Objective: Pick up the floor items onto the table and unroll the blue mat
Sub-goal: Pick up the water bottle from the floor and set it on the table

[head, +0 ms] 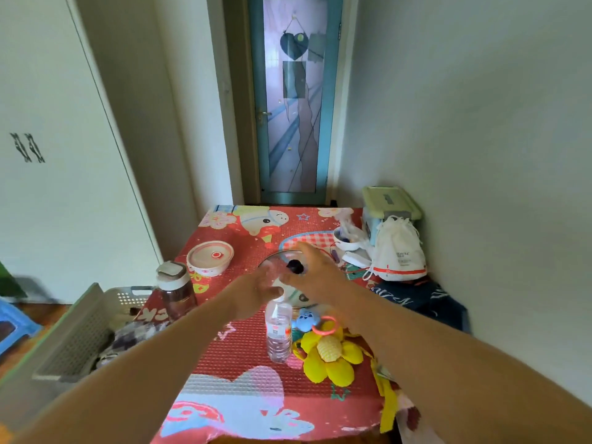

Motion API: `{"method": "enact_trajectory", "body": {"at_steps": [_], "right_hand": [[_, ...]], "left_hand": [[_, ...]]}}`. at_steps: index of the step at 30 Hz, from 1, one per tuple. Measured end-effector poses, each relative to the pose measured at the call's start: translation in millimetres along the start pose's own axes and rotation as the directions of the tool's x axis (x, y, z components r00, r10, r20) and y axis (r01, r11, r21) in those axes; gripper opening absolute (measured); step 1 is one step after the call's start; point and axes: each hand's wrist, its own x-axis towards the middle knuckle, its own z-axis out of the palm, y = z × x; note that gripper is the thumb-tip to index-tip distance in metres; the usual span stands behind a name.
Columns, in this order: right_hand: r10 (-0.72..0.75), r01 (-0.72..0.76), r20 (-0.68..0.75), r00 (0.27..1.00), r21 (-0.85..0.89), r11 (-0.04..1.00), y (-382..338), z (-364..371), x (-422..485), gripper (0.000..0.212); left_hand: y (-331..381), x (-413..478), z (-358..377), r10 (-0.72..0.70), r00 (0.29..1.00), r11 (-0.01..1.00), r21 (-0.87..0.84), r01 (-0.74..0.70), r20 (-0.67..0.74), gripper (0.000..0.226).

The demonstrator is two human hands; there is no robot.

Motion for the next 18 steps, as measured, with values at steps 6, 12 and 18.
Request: {"method": "enact_trajectory", "body": {"at_steps": [6,12,18], "right_hand": [[-0.013,0.010,-0.102,0.995,-0.027,1.000,-41,-42,-45,0.082],[-0.014,0.003,-0.156,0.988,-0.069,0.998,-70,-71,-99,0.076],[-0.097,0.084,-0.162,0.982,-0.087,0.993,-93,-86,-169,0.072]], "left_hand": [[51,-37,-39,0.084,0.996,0.995,0.045,-0.085,0.022,0.046],[88,-89,-58,0.083,0.997,0.983,0.163,-0.084,0.011,0.057],[108,-173,-65,0.078,0.992,0.996,0.053,-0.073,-0.099,0.072]]}}
